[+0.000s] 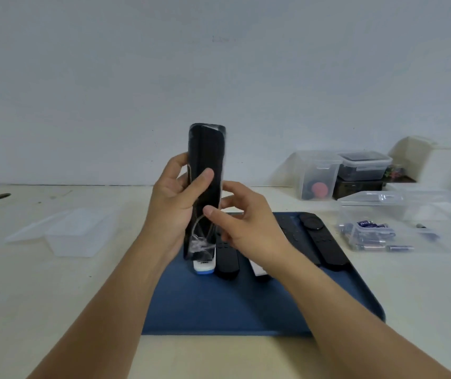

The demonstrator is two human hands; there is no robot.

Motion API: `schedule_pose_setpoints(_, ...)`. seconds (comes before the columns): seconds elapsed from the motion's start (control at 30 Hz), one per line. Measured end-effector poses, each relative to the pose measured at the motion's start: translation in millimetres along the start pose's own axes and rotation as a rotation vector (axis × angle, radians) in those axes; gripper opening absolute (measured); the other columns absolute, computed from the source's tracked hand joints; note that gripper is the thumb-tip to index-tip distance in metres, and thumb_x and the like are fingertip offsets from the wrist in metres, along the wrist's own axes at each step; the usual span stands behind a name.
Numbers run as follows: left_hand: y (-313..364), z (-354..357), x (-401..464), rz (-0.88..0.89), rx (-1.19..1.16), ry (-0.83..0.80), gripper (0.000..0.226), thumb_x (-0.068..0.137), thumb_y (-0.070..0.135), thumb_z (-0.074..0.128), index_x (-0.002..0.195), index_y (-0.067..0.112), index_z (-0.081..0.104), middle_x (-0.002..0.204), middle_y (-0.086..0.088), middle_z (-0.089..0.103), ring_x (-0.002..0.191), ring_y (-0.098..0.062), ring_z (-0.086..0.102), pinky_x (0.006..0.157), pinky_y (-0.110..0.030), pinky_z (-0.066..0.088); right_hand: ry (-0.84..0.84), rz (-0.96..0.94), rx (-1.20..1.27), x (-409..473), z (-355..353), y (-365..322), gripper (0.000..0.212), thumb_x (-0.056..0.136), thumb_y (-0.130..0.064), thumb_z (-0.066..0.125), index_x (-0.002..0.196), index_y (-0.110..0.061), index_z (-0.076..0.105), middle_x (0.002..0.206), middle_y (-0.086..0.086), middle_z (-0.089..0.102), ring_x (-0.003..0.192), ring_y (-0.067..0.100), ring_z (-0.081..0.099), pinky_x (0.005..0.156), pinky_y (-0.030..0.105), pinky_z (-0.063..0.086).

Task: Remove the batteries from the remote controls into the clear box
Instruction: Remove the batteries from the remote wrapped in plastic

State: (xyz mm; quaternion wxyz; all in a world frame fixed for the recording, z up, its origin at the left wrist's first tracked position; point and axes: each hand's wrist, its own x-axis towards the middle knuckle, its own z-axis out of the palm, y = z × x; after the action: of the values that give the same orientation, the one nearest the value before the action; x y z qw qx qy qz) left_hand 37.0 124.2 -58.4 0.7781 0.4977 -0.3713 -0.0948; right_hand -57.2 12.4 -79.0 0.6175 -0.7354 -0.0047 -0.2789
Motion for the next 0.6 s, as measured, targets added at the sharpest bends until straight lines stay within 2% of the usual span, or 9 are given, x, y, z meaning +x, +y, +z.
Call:
schedule_pose_setpoints(0.13, 10, -17, -1, 0.033, 0.021, -0.131, 0.027, 0.075, 0.025, 0.084, 0.1, 0.03, 0.076, 0.096, 0.002, 0.074, 0.086, -0.016, 0.07, 0.071, -0.03, 0.058, 0.02, -0.061, 0.107, -3, 16, 5, 0.015, 0.093, -0.006, 0.067, 0.108, -0.008, 0.065, 0.096, 0.01, 0.071, 0.064, 0.029, 0.069, 0.061, 0.043, 0.061)
schedule_pose_setpoints(0.2, 16, -25, -2, 0.008, -0.022, -0.137, 0.038, 0.068, 0.041, 0.091, 0.097, 0.021, 0.074, 0.093, -0.005, 0.07, 0.085, -0.023, 0.067, 0.073, -0.034, 0.057, 0.007, -0.048, 0.134, -5, 21, 6, 0.013, 0.092, -0.002, 0.068, 0.105, -0.002, 0.065, 0.093, 0.01, 0.071, 0.065, 0.029, 0.07, 0.063, 0.042, 0.061)
schedule_pose_setpoints(0.23, 20, -29, -2, -0.014, -0.048, -0.126, 0.052, 0.067, 0.054, 0.089, 0.097, 0.016, 0.071, 0.094, -0.012, 0.067, 0.087, -0.028, 0.063, 0.075, -0.038, 0.054, -0.003, -0.052, 0.127, -6, 24, 5, 0.014, 0.091, -0.001, 0.068, 0.105, -0.001, 0.066, 0.094, 0.011, 0.071, 0.064, 0.028, 0.07, 0.063, 0.04, 0.061)
schedule_pose_setpoints(0.3, 25, -34, -1, -0.072, -0.08, -0.055, 0.065, 0.072, 0.075, 0.07, 0.09, 0.012, 0.071, 0.093, -0.015, 0.066, 0.091, -0.03, 0.06, 0.079, -0.041, 0.049, -0.007, -0.087, 0.111, -6, 27, 3, 0.015, 0.091, -0.001, 0.068, 0.106, -0.002, 0.068, 0.096, 0.009, 0.072, 0.067, 0.027, 0.072, 0.065, 0.037, 0.061)
schedule_pose_setpoints(0.4, 29, -43, -3, -0.19, 0.128, 0.144, 0.06, 0.09, 0.073, 0.047, 0.08, 0.022, 0.076, 0.093, -0.008, 0.074, 0.094, -0.023, 0.069, 0.083, -0.039, 0.053, 0.026, -0.158, 0.102, -1, 30, 1, 0.019, 0.09, -0.004, 0.069, 0.108, -0.006, 0.067, 0.103, 0.004, 0.074, 0.081, 0.024, 0.076, 0.078, 0.04, 0.062)
schedule_pose_setpoints(0.43, 28, -47, -5, -0.249, 0.244, 0.168, 0.052, 0.091, 0.07, 0.051, 0.082, 0.026, 0.078, 0.096, -0.006, 0.074, 0.097, -0.024, 0.071, 0.082, -0.039, 0.054, 0.025, -0.172, 0.068, 2, 31, 2, 0.02, 0.089, -0.005, 0.069, 0.109, -0.008, 0.067, 0.105, 0.001, 0.075, 0.086, 0.022, 0.076, 0.082, 0.042, 0.061)
schedule_pose_setpoints(0.5, 29, -57, -12, -0.373, 0.342, 0.072, 0.033, 0.073, 0.07, 0.069, 0.088, 0.042, 0.079, 0.103, 0.003, 0.075, 0.1, -0.021, 0.073, 0.081, -0.04, 0.058, -0.015, -0.198, -0.051, 6, 36, 7, 0.021, 0.089, -0.004, 0.069, 0.108, -0.013, 0.068, 0.104, -0.001, 0.075, 0.091, 0.019, 0.075, 0.086, 0.041, 0.059)
schedule_pose_setpoints(0.53, 29, -61, -16, -0.429, 0.346, 0.015, 0.047, 0.058, 0.07, 0.077, 0.097, 0.045, 0.077, 0.107, 0.005, 0.074, 0.099, -0.019, 0.073, 0.082, -0.041, 0.058, -0.043, -0.212, -0.122, 7, 38, 11, 0.022, 0.089, -0.001, 0.068, 0.106, -0.014, 0.069, 0.102, 0.0, 0.075, 0.092, 0.019, 0.074, 0.087, 0.04, 0.059)
schedule_pose_setpoints(0.6, 27, -72, -17, -0.558, 0.382, 0.005, 0.093, 0.04, 0.071, 0.086, 0.123, 0.034, 0.065, 0.119, 0.004, 0.069, 0.106, -0.02, 0.07, 0.086, -0.039, 0.055, -0.088, -0.231, -0.253, 8, 41, 18, 0.03, 0.087, 0.008, 0.065, 0.109, -0.012, 0.07, 0.105, 0.002, 0.074, 0.099, 0.016, 0.071, 0.093, 0.036, 0.055)
